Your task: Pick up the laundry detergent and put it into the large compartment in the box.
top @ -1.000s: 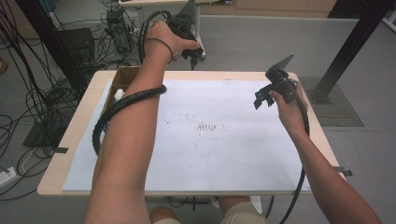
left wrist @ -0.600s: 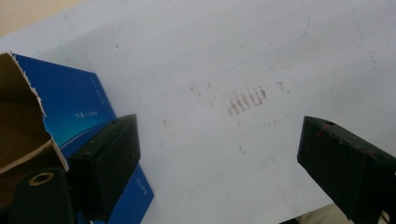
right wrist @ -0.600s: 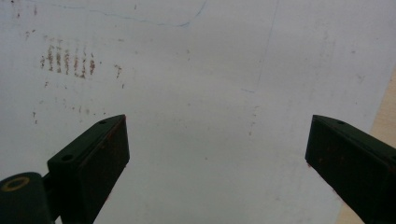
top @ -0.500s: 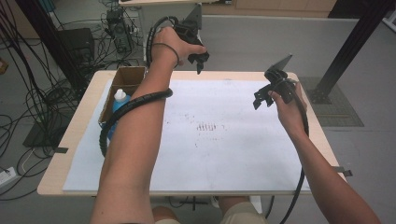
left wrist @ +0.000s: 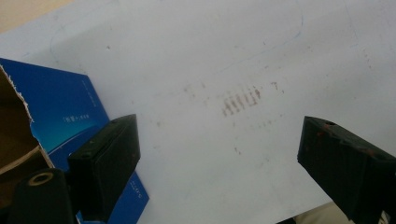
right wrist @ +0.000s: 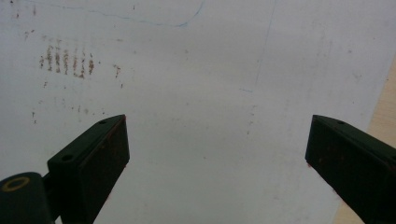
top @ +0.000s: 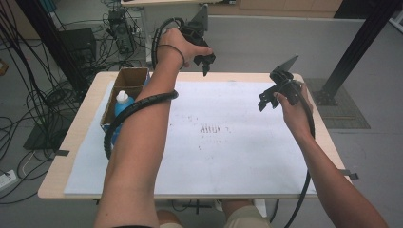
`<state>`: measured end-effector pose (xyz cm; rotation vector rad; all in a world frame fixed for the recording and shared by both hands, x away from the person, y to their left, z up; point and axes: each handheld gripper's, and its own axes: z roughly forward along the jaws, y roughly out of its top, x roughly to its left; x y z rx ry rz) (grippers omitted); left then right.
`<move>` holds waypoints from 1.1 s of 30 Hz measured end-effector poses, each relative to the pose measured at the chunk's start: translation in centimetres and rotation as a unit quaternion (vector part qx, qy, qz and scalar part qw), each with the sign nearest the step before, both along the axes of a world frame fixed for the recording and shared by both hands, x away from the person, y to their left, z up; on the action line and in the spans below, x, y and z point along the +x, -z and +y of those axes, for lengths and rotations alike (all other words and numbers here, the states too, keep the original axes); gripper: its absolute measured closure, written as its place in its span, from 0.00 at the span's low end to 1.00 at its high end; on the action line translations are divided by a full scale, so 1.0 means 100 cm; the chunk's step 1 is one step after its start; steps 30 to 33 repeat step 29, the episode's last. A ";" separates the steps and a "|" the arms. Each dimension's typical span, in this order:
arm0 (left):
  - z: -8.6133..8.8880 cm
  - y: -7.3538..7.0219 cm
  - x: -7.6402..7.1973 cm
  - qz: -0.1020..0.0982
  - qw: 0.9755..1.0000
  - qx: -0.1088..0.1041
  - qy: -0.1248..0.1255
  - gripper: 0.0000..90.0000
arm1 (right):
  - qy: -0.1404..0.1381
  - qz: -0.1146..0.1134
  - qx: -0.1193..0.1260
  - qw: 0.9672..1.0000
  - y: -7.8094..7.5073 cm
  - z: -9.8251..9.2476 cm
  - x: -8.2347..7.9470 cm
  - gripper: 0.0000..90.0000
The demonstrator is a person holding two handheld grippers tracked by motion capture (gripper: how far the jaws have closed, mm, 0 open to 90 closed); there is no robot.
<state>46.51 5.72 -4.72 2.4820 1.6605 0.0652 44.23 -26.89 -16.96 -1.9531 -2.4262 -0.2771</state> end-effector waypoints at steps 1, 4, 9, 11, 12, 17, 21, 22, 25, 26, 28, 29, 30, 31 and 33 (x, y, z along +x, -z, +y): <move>0.000 0.000 0.000 0.000 1.000 0.000 0.000 0.15 | 0.000 0.000 0.001 1.000 0.000 0.000 0.000 0.07; -0.001 -0.001 0.000 -0.001 1.000 -0.001 0.000 0.15 | -0.001 -0.001 0.001 1.000 0.000 0.000 0.000 0.07; -0.001 -0.001 0.000 -0.001 1.000 -0.001 0.003 0.15 | -0.001 0.000 0.001 1.000 0.000 0.000 0.000 0.07; -0.001 -0.001 0.000 -0.001 1.000 -0.002 0.003 0.15 | -0.001 -0.001 0.001 1.000 -0.001 0.000 0.000 0.07; 0.000 -0.001 0.000 -0.002 1.000 -0.003 0.002 0.15 | -0.001 0.000 0.001 1.000 -0.001 0.000 0.000 0.07; 0.002 -0.001 0.000 -0.005 1.000 -0.009 0.000 0.15 | 0.000 0.001 -0.001 1.000 0.000 0.000 0.000 0.07; 0.003 -0.001 0.000 -0.006 1.000 -0.010 0.001 0.15 | 0.000 0.001 -0.001 1.000 0.000 0.000 0.000 0.07; 0.003 -0.001 -0.001 -0.006 1.000 -0.010 0.001 0.15 | 0.000 0.001 -0.002 1.000 0.000 0.000 0.000 0.07; 0.005 0.000 -0.001 -0.007 1.000 -0.015 0.000 0.15 | 0.001 0.000 -0.003 1.000 0.000 0.001 0.000 0.07; 0.006 0.000 -0.001 -0.006 1.000 -0.016 0.001 0.15 | 0.000 0.000 -0.003 1.000 0.000 0.002 0.000 0.07; 0.006 0.000 -0.001 -0.005 1.000 -0.015 0.001 0.15 | 0.000 0.000 -0.003 1.000 0.000 0.002 -0.001 0.07; 0.006 0.001 -0.001 -0.006 1.000 -0.016 0.001 0.15 | 0.000 0.001 -0.002 1.000 0.000 0.002 -0.001 0.07; 0.006 0.001 -0.001 -0.006 1.000 -0.016 0.001 0.15 | 0.000 0.001 -0.002 1.000 0.000 0.002 -0.001 0.07; 0.006 0.001 -0.001 -0.006 1.000 -0.016 0.001 0.15 | 0.000 0.001 -0.002 1.000 0.000 0.002 -0.001 0.07; 0.006 0.001 -0.001 -0.006 1.000 -0.016 0.001 0.15 | 0.000 0.001 -0.002 1.000 0.000 0.002 -0.001 0.07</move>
